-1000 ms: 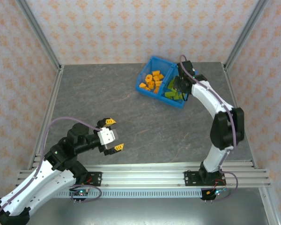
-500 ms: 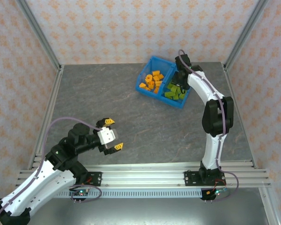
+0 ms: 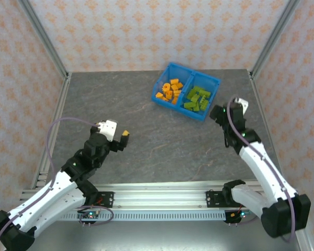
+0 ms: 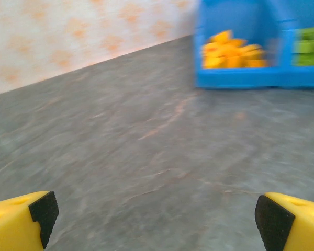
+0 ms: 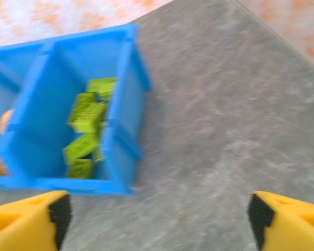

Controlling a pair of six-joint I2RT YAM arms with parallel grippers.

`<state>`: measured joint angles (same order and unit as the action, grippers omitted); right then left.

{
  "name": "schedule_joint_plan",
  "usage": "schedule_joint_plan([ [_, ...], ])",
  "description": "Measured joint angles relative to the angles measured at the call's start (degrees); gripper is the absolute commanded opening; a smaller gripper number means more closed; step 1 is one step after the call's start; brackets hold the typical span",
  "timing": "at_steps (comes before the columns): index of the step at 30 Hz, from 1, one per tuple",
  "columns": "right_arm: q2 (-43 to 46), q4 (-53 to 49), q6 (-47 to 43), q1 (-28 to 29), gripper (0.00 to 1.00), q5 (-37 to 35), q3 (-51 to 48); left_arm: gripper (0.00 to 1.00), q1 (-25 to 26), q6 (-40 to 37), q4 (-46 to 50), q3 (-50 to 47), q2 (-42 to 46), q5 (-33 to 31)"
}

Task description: Sort the legos into containers by color

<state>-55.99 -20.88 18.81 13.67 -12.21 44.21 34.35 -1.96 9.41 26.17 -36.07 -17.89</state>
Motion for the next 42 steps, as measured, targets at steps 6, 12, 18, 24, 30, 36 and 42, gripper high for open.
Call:
schedule_joint_plan([
  [6, -7.15, 15.54, -3.69, -1.09, 0.99, -12.11, -12.61, 1.00, -5.73, -0.52, -11.50, -9.05, -6.56, -11.58],
  [12, -24.11, 32.26, -11.17, -5.75, 0.99, -14.75, -10.23, 1.00, -14.75, -1.05, -23.67, -9.51, -18.82, -11.17],
  [18, -30.69, 54.51, -16.31, -9.57, 0.99, -7.34, -18.97, 1.00, -21.24, -1.11, -36.24, -8.00, -35.15, -4.46],
  [24, -31.61, 62.03, -17.66, -10.25, 0.99, -3.56, -21.84, 1.00, -28.52, -0.28, -48.39, -3.98, -48.30, 3.74],
  [30, -31.61, 65.07, -18.36, -10.16, 0.99, -2.91, -21.84, 1.00, -32.48, 2.14, -50.97, -4.11, -49.83, 7.04],
  [36, -31.61, 65.66, -18.53, -10.16, 0.99, -2.80, -21.84, 1.00, -31.69, 2.05, -51.28, -3.32, -49.83, 8.87],
  [42, -31.61, 65.94, -18.71, -10.16, 0.99, -2.75, -21.84, 1.00, -31.71, 1.99, -51.28, -3.17, -49.83, 9.77],
])
